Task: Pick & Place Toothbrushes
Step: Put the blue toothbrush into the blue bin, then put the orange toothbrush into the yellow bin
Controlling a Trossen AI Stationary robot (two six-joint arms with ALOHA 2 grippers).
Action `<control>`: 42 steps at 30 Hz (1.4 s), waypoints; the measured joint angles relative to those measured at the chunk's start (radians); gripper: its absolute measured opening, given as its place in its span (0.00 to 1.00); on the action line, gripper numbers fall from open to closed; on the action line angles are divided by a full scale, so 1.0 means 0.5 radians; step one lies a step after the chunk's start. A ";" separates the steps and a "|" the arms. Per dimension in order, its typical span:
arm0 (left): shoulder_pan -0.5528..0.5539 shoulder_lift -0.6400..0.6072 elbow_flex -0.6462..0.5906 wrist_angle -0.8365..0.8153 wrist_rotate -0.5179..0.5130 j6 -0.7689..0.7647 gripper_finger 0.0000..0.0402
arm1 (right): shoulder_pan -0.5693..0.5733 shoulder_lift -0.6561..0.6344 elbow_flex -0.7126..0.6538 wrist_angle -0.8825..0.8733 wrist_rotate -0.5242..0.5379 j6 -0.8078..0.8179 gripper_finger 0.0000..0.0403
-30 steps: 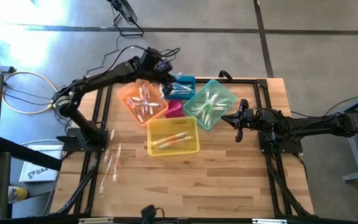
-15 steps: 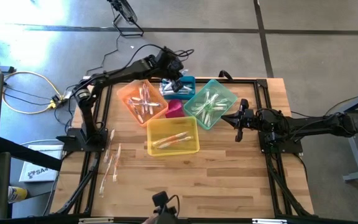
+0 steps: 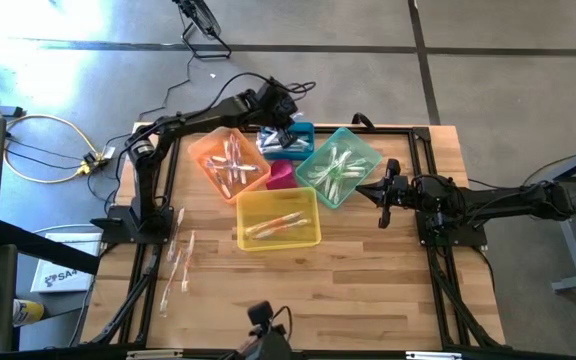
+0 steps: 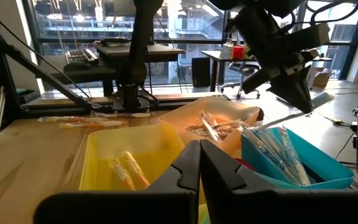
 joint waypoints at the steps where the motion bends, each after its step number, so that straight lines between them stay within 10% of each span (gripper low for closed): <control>1: 0.000 0.000 0.000 0.000 0.000 -0.008 0.01 | 0.000 0.000 0.000 0.001 0.000 0.000 0.01; 26: 0.036 0.161 -0.002 0.090 0.022 -0.090 0.03 | 0.000 0.000 0.000 -0.018 0.000 -0.001 0.01; 42: 0.035 0.160 -0.002 0.074 0.024 -0.123 0.48 | 0.000 0.000 0.000 -0.043 0.001 -0.002 0.01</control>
